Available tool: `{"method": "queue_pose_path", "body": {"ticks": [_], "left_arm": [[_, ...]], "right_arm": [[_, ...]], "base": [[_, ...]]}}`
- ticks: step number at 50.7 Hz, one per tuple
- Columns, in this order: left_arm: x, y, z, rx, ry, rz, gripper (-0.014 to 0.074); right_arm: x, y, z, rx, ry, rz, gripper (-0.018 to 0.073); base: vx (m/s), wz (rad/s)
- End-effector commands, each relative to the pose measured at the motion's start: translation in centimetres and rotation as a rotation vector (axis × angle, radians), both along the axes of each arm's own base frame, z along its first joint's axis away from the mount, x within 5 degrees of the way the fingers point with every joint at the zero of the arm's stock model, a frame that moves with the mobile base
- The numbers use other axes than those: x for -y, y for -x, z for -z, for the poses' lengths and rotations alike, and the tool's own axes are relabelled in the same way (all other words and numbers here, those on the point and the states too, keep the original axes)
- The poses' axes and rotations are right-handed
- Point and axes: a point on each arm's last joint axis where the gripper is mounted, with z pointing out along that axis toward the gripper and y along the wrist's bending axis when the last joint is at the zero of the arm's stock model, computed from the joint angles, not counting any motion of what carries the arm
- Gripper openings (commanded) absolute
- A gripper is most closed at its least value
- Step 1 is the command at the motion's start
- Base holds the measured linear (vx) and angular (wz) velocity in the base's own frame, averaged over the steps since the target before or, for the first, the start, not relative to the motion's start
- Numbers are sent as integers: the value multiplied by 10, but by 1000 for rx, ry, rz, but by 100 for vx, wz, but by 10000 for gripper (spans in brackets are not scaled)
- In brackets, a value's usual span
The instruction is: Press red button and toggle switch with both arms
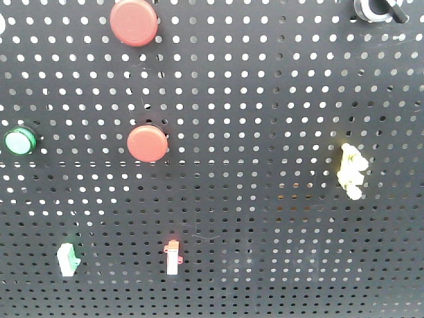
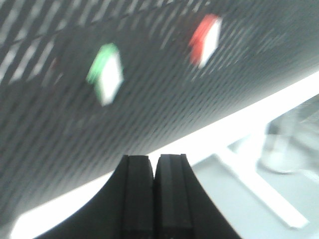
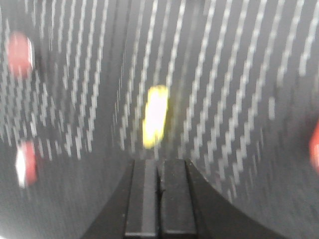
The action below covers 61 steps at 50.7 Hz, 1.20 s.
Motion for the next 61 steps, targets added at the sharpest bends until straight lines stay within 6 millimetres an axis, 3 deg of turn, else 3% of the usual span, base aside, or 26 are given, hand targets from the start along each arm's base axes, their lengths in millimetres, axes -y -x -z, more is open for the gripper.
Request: {"method": "queue_pose_path", "body": {"ticks": [1,10,47,61], "left_arm": [[-11,11,1,109,56,-89,1],[-23,19,23,150,29,-180,1],[-23,18,31,115,-1,-183,1],[-26,16,56,224,39,-273,1]], "right_arm": [[4,0,2,40,36,55,-3],[4,-6,20,5,91,72,-3],[4,-6,19,5,92,72,-3],[4,-6,19,5,91,71,-3]], "base": [[0,0],[0,0],[0,0],[0,0]]}}
